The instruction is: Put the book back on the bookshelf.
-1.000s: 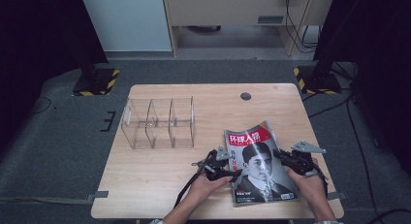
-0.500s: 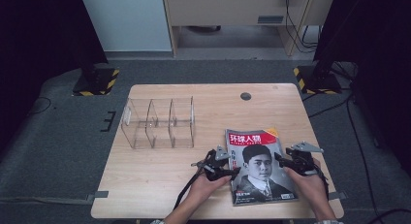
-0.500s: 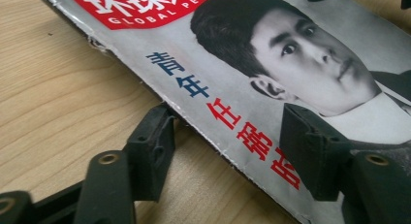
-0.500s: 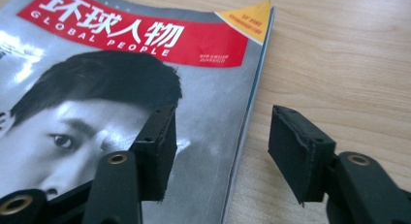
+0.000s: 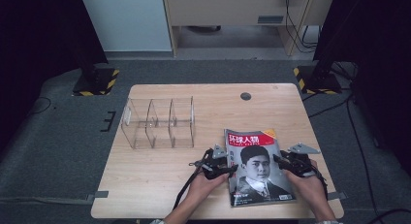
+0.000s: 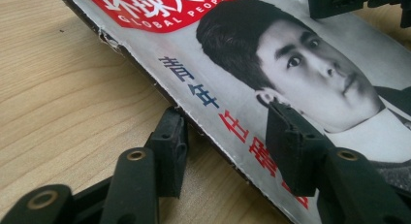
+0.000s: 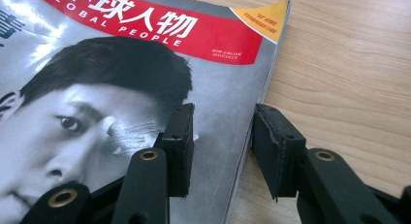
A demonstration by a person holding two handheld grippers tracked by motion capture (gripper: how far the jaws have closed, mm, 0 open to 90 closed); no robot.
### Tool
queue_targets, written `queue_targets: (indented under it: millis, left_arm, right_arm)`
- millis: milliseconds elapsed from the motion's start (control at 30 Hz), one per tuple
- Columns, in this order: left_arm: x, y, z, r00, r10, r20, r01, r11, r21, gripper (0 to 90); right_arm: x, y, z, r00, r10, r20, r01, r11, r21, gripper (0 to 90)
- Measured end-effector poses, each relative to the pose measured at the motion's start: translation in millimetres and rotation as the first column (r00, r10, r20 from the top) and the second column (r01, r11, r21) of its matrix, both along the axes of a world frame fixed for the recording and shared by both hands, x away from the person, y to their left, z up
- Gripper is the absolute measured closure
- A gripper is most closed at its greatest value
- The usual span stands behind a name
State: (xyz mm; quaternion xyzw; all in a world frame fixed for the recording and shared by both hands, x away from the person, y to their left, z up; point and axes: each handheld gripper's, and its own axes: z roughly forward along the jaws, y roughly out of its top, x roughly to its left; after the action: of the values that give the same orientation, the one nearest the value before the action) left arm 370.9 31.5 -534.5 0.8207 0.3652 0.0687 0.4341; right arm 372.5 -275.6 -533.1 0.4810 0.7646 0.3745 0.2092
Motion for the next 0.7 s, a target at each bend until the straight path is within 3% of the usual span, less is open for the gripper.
queue_targets:
  millis: [400, 700]
  left_arm:
    - [4.9, 11.9, 6.5, 0.9996, 0.025, -0.011, -0.025, 0.9997, -0.003, 63.6]
    - [7.5, 16.1, 10.9, 0.9999, 0.017, 0.000, -0.017, 0.9998, -0.010, 61.0]
  right_arm:
    - [-3.2, 21.8, 0.3, 0.9978, 0.066, 0.001, -0.066, 0.9977, -0.017, 60.7]
    - [-5.2, 31.7, 0.1, 0.9948, 0.102, -0.002, -0.102, 0.9946, -0.018, 60.2]
